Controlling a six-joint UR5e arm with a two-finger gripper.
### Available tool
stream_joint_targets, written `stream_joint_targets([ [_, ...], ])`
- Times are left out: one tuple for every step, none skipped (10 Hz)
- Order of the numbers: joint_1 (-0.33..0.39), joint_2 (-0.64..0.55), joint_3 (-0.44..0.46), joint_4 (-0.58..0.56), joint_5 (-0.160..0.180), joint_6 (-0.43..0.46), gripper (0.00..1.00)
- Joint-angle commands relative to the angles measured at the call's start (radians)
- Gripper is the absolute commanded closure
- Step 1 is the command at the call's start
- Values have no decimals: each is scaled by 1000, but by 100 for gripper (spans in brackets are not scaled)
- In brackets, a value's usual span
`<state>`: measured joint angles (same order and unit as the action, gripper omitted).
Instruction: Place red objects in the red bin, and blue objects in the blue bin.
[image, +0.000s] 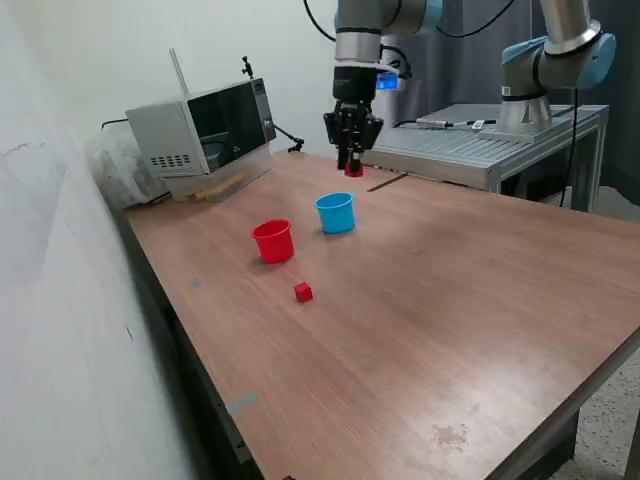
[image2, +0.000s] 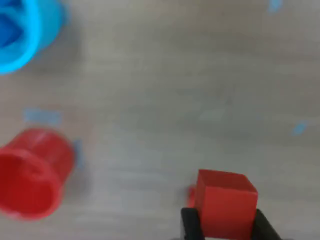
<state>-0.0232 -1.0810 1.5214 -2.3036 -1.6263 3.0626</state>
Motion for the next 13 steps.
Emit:
stream_joint_targets([
  [-84, 116, -157, 0, -41, 10, 100],
  [-128, 178, -214, 1, -41, 10, 100],
  [-158, 219, -251, 0, -41, 10, 100],
  [-179, 246, -276, 0, -41, 10, 100],
  [-193, 266, -286, 0, -41, 10, 100],
  [-198, 285, -293, 0, -41, 10, 100],
  [-199, 296, -291, -2, -41, 10, 100],
  [-199, 300, -291, -2, -41, 10, 100],
  [-199, 300, -287, -5, -38, 12, 100],
  [-199, 300, -279, -5, -37, 12, 100],
  [-199, 299, -279, -5, -37, 12, 0],
  [-199, 299, -279, -7, -35, 12, 0],
  [-199, 299, -279, -7, -35, 10, 0],
])
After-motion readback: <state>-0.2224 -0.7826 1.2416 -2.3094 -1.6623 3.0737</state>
